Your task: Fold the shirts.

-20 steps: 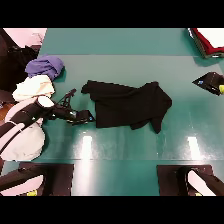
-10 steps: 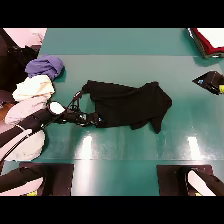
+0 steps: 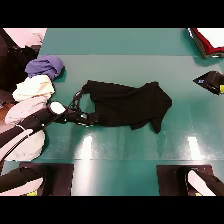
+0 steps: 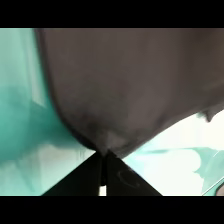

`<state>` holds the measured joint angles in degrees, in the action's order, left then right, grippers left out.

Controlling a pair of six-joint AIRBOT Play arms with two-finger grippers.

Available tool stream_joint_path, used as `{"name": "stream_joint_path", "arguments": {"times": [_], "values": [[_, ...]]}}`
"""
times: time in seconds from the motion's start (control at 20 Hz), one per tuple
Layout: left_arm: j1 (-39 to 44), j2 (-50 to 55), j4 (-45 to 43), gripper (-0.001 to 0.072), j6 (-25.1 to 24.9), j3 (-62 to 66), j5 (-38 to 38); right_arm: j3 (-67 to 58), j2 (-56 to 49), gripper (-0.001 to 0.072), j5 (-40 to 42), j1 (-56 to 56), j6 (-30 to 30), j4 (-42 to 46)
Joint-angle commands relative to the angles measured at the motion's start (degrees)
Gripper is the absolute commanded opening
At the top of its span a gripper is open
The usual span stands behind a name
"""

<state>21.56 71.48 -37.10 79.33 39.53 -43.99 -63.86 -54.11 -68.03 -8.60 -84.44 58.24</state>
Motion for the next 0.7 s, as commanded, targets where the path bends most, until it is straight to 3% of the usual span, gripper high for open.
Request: {"name": "stream_joint_path", "arguments": {"times": [0.0,0.15,0.2,0.25,0.5,0.65], "values": [[-3.58,-2.45,-0.74,0.0026,-0.35,4.44,-2.69,0.07,-1.51,0.0410,-3.50,-3.34,0.04,0.35],[-9.44,-7.63,-3.89,0.0026,-0.31,10.64,-5.79,0.24,-7.96,0.0416,-10.54,-7.52,2.14,0.22],[-10.88,-9.14,-5.38,0.0026,-0.28,12.57,-6.69,1.51,-10.38,0.0482,-10.56,-8.13,2.14,-0.26],[-11.93,-10.34,-7.21,0.0026,-0.26,14.32,-7.76,3.37,-12.63,0.0513,-10.08,-8.15,2.19,-0.61],[-12.55,-11.30,-10.56,0.0026,-0.22,18.14,-11.63,14.32,-23.56,0.0513,-4.00,-4.15,11.08,-14.56],[-12.55,-11.30,-10.62,0.0026,0.00,18.14,-11.96,15.67,-27.58,0.0513,-0.90,-0.37,12.20,-18.05]]}}
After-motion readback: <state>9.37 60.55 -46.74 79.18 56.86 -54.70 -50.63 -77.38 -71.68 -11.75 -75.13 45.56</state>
